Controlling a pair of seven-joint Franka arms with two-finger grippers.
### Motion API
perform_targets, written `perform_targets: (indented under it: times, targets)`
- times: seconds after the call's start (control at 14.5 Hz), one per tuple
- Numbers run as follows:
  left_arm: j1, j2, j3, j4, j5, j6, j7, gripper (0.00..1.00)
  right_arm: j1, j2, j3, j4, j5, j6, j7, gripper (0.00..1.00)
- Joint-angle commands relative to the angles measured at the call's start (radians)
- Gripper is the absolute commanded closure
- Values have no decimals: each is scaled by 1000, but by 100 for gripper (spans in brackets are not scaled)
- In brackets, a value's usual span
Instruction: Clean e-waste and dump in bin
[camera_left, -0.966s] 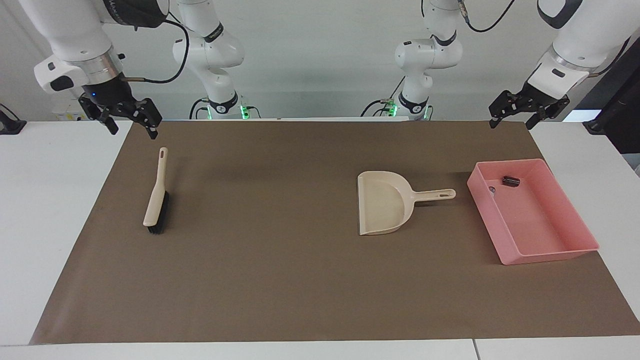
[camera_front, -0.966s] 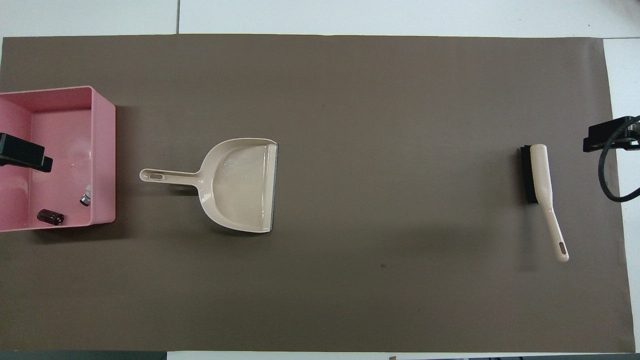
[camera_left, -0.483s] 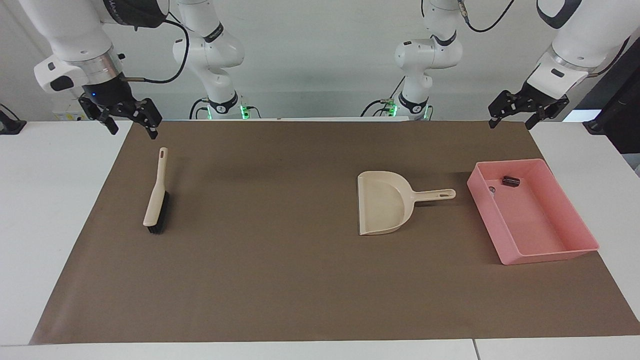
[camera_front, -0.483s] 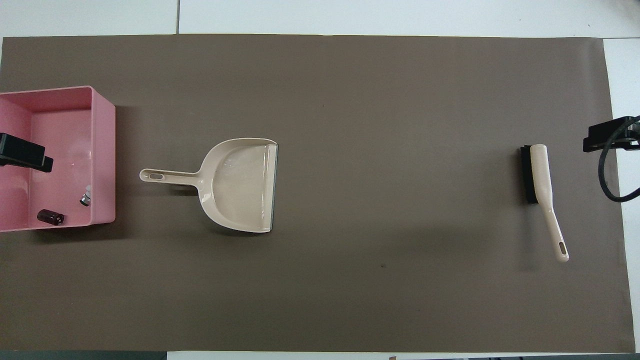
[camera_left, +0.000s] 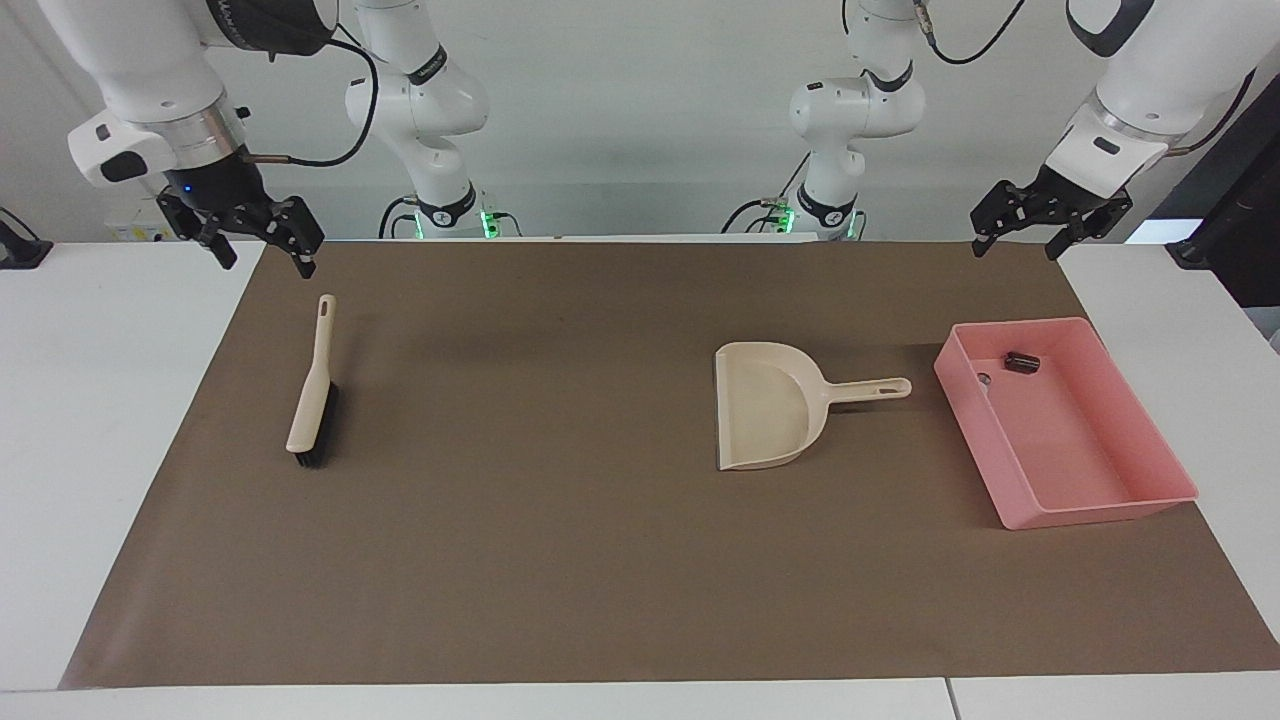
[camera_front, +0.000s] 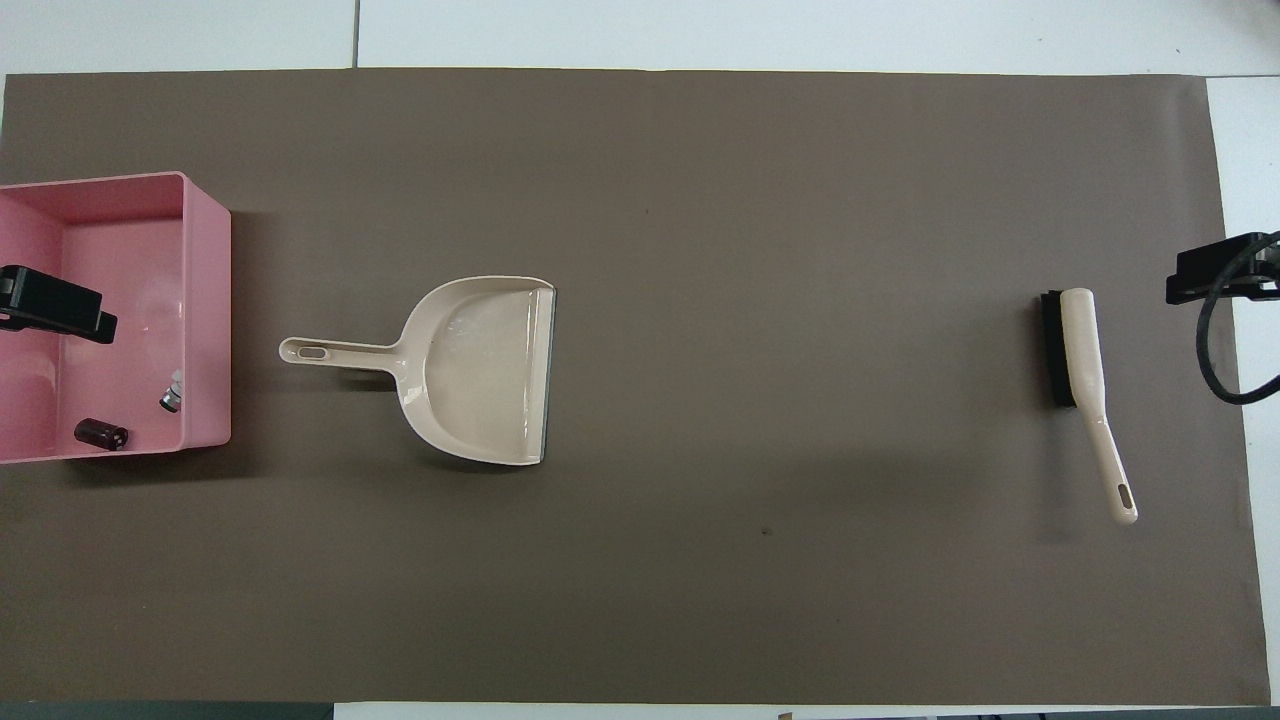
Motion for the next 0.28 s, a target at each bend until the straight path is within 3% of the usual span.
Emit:
perform_targets:
  times: [0.0,0.21]
  targets:
    - [-13,-33,6,-45,13,25,-3,1,-5,-12,0,-12,9,-5,-15,0]
    - [-13,-51,6,-80,13,42,-3,1,-5,-12,-2,-12,9,-5,-15,0]
